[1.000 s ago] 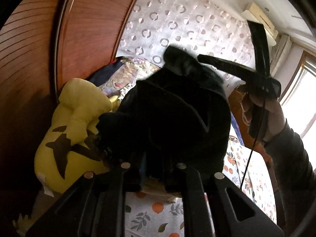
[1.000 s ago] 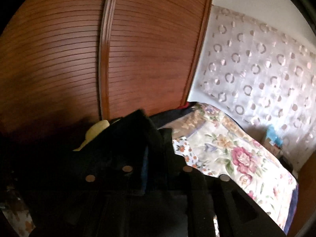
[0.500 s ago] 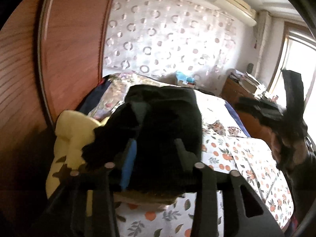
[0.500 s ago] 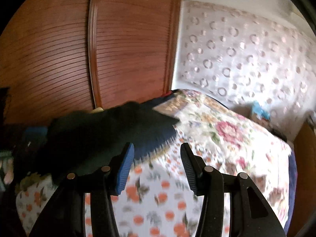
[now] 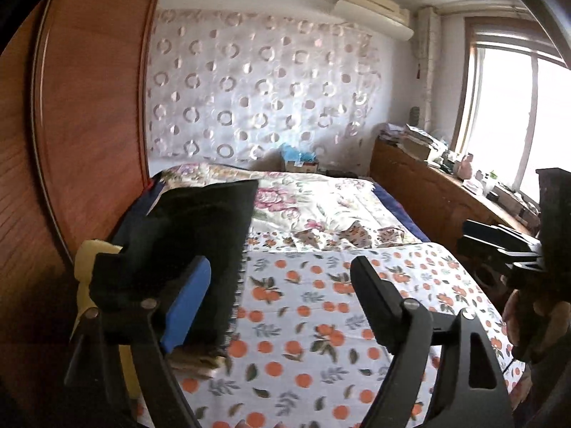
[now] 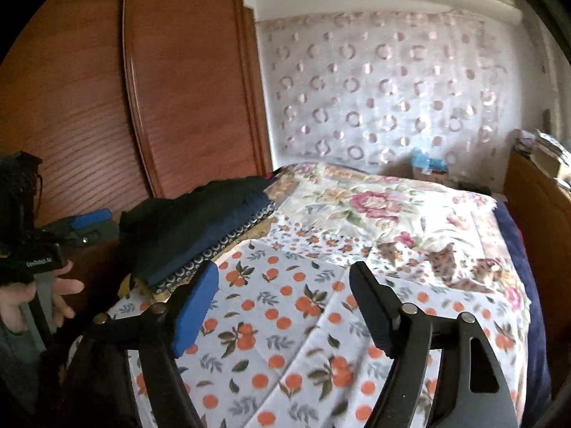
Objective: Fold small clothes
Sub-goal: 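Open both grippers and withdraw from the clothes stack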
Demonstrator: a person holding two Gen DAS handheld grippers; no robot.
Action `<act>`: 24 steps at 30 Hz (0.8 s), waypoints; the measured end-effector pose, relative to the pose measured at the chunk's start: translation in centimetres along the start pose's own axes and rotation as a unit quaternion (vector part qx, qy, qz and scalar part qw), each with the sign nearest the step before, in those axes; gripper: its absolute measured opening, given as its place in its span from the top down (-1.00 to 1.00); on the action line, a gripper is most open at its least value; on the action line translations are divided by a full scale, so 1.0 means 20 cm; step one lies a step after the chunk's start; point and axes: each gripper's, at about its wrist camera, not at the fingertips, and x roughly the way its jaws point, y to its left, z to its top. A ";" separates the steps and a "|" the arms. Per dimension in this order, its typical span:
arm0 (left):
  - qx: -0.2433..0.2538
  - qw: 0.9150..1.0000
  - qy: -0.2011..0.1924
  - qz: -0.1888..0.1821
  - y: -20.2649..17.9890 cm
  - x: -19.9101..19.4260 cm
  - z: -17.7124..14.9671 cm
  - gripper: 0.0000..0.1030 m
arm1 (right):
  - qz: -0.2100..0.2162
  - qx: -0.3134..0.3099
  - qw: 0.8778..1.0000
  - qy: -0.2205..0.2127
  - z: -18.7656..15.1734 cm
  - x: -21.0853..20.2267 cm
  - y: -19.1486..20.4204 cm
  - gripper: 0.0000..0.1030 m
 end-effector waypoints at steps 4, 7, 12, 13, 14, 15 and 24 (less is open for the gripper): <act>0.008 1.000 -0.007 -0.005 -0.14 -0.06 0.00 -0.58 | -0.045 0.019 0.999 -0.025 -0.07 -0.20 0.05 -0.54; 0.015 1.000 -0.015 -0.006 -0.24 -0.12 -0.02 -0.58 | -0.071 0.035 0.996 -0.043 -0.11 -0.33 0.08 -0.54; 0.021 1.000 -0.021 0.000 -0.36 -0.19 -0.06 -0.58 | -0.089 0.049 0.993 -0.066 -0.14 -0.49 0.15 -0.54; 0.023 1.000 -0.020 0.003 -0.38 -0.19 -0.07 -0.58 | -0.091 0.049 0.992 -0.069 -0.15 -0.50 0.15 -0.54; 0.023 1.000 -0.020 0.006 -0.39 -0.20 -0.07 -0.58 | -0.096 0.048 0.992 -0.069 -0.16 -0.51 0.18 -0.54; 0.025 0.999 -0.019 0.009 -0.40 -0.20 -0.08 -0.58 | -0.100 0.048 0.991 -0.071 -0.16 -0.52 0.19 -0.54; 0.035 0.999 -0.024 0.017 -0.46 -0.22 -0.07 -0.58 | -0.112 0.054 0.989 -0.076 -0.24 -0.52 0.23 -0.54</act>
